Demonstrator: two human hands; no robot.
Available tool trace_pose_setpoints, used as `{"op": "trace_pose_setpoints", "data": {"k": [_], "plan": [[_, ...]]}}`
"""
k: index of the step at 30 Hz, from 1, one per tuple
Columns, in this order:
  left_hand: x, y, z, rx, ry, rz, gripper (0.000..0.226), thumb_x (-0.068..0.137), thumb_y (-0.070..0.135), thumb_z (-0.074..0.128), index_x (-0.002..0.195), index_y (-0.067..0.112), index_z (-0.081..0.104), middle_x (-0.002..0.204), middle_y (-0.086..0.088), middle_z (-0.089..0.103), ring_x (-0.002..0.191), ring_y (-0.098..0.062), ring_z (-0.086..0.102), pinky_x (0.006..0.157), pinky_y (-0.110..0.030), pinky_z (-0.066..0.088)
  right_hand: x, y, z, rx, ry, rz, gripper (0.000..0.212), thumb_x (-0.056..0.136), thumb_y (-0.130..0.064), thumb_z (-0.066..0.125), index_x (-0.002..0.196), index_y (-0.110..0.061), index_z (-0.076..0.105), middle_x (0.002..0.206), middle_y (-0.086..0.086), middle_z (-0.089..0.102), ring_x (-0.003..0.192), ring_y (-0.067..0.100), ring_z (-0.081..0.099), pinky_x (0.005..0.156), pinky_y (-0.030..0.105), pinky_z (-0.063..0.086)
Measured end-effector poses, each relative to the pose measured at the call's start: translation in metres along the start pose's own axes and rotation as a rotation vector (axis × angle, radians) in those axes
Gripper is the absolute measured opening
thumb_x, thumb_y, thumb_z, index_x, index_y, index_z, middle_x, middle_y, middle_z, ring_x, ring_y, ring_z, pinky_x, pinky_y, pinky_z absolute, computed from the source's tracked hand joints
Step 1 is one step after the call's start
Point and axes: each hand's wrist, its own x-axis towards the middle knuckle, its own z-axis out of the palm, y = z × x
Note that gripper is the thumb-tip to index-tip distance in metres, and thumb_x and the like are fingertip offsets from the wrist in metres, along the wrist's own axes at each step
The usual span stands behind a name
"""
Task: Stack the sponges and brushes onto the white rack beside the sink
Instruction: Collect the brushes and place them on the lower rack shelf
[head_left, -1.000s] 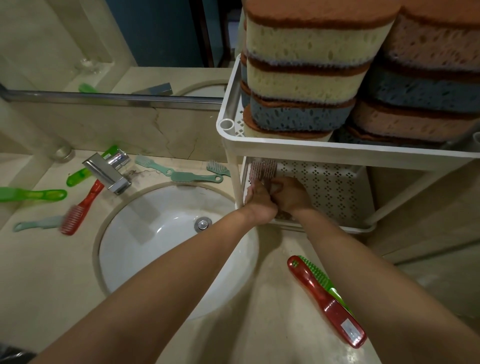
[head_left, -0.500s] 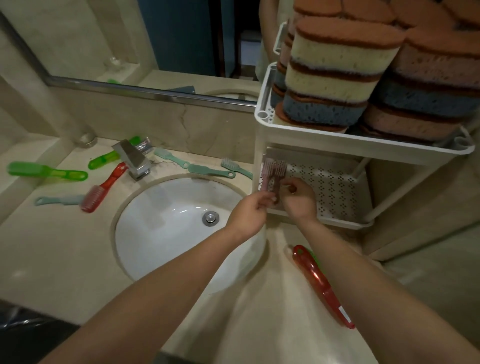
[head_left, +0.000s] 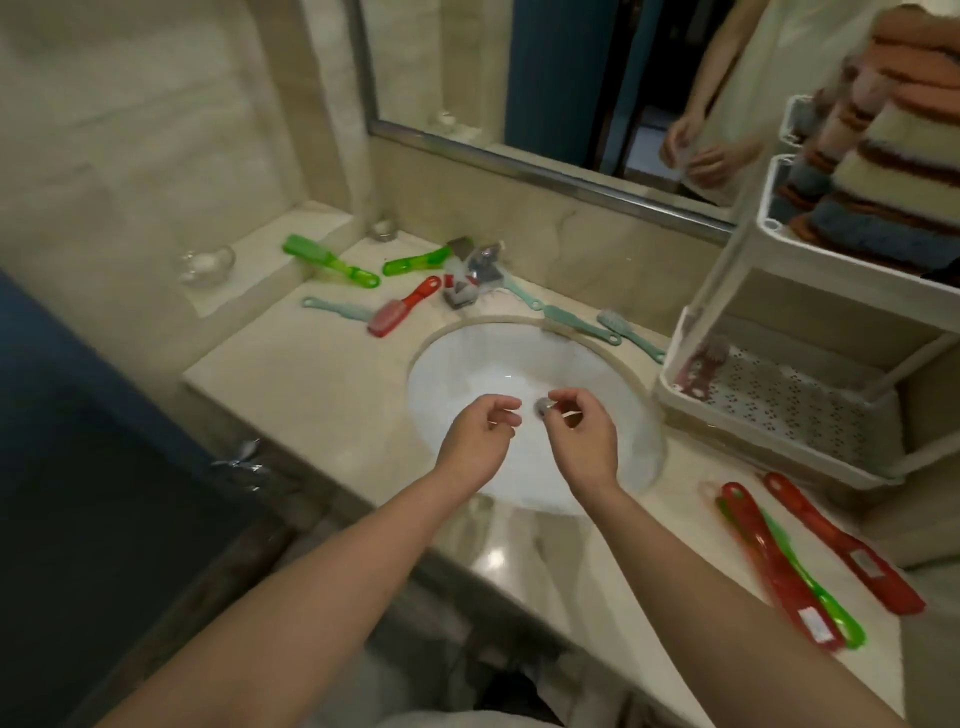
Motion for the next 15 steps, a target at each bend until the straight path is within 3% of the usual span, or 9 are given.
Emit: {"op": "trace_pose_setpoints", "data": {"k": [3, 8, 11, 15], "plan": [[-0.031, -0.02, -0.046, -0.036, 0.101, -0.071, 0.037, 0.089, 0.002, 0.042, 0.093, 0.035, 0.058, 0.093, 0.008, 0.067, 0.091, -0.017, 0.064, 0.082, -0.033, 0.051, -0.037, -0.013, 0.044, -0.015, -0.121, -0.042, 0.02, 0.084, -0.019, 0.056, 0.095, -0.034, 0.063, 0.092, -0.016, 0.063, 0.08, -0.001, 0.059, 0.071, 0.022, 0.048], [-0.089, -0.054, -0.111, -0.1, 0.274, -0.136, 0.033, 0.088, -0.008, 0.039, 0.102, 0.015, 0.059, 0.09, -0.002, 0.063, 0.087, -0.02, 0.061, 0.085, -0.027, 0.049, -0.1, -0.031, 0.109, -0.009, -0.326, -0.091, 0.021, 0.084, -0.018, 0.055, 0.097, -0.033, 0.063, 0.092, -0.013, 0.064, 0.079, 0.005, 0.06, 0.069, 0.021, 0.045], [-0.123, -0.082, -0.146, -0.085, 0.364, -0.153, 0.033, 0.087, -0.009, 0.042, 0.1, 0.016, 0.059, 0.089, -0.002, 0.064, 0.087, -0.018, 0.061, 0.089, -0.03, 0.049, -0.137, -0.038, 0.143, 0.001, -0.439, -0.124, 0.019, 0.084, -0.016, 0.057, 0.095, -0.031, 0.063, 0.089, -0.011, 0.064, 0.075, 0.007, 0.059, 0.066, 0.021, 0.045], [-0.166, -0.124, -0.187, -0.092, 0.468, -0.23, 0.035, 0.088, -0.004, 0.045, 0.092, 0.029, 0.059, 0.087, 0.008, 0.065, 0.087, -0.016, 0.062, 0.088, -0.028, 0.05, -0.183, -0.041, 0.182, -0.043, -0.562, -0.179, 0.021, 0.082, -0.011, 0.059, 0.094, -0.026, 0.064, 0.088, -0.011, 0.064, 0.08, 0.003, 0.058, 0.074, 0.024, 0.048]]}}
